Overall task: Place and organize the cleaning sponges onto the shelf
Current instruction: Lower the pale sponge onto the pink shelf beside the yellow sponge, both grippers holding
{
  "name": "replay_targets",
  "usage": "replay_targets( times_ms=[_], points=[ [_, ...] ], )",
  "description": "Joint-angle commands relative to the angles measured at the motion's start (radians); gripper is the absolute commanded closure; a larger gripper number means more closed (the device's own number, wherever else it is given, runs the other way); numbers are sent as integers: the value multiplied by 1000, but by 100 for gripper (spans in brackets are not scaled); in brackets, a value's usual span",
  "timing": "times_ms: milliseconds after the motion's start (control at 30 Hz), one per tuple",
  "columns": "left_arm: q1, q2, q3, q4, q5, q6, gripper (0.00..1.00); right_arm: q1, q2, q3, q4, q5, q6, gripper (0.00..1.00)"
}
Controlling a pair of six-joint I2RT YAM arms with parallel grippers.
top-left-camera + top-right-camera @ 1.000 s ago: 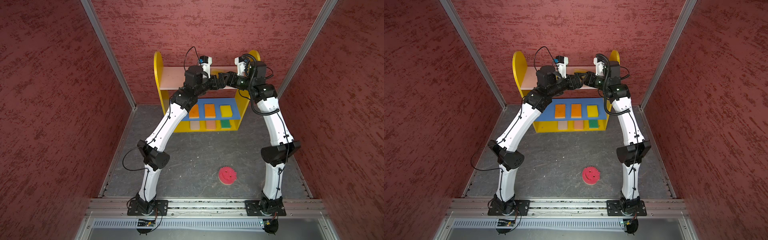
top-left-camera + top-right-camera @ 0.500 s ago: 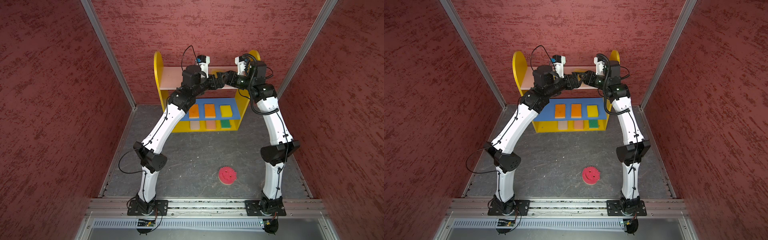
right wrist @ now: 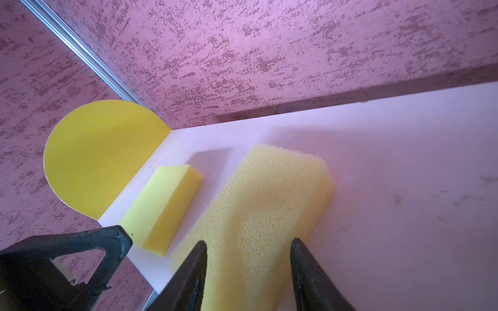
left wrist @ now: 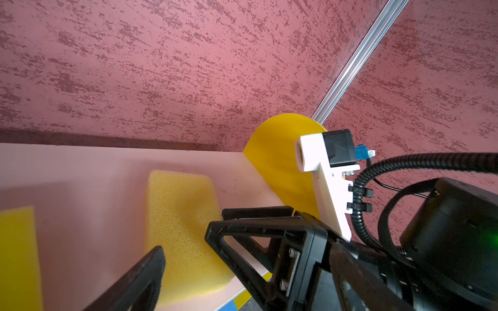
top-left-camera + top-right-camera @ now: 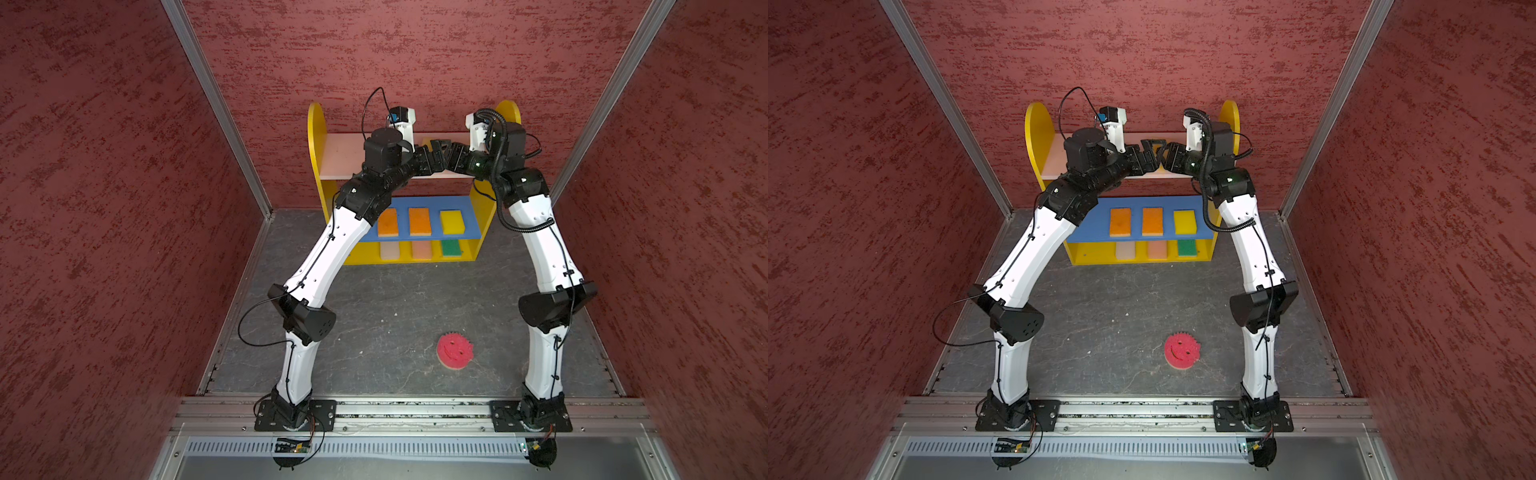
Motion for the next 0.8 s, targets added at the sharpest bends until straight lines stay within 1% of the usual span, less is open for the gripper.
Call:
replay_targets(
  times_ms=[0, 167, 400, 467, 533, 667, 767],
  points=[
    [-14, 36, 44, -40, -43, 22, 6, 26, -16, 8, -77, 87, -36, 47],
    [-17, 44, 47, -77, -80, 16, 8, 28, -30, -35, -46, 90, -22, 46],
    [-16, 59, 47, -102, -44, -23, 9, 25, -41, -54, -31, 91, -6, 46],
    [-16, 64, 46, -106, -24, -39, 9, 14, -55, -84, -1, 63, 16, 49],
    [-17, 64, 46, -111, -9, -51, 10, 2, -66, -110, 30, 22, 36, 59],
    [-19, 44, 39, -111, 6, -60, 10, -1, -46, -75, 4, 4, 36, 62],
    [-24, 12, 19, -93, 16, -59, 10, 0, -32, -43, -19, -11, 36, 68]
  ],
)
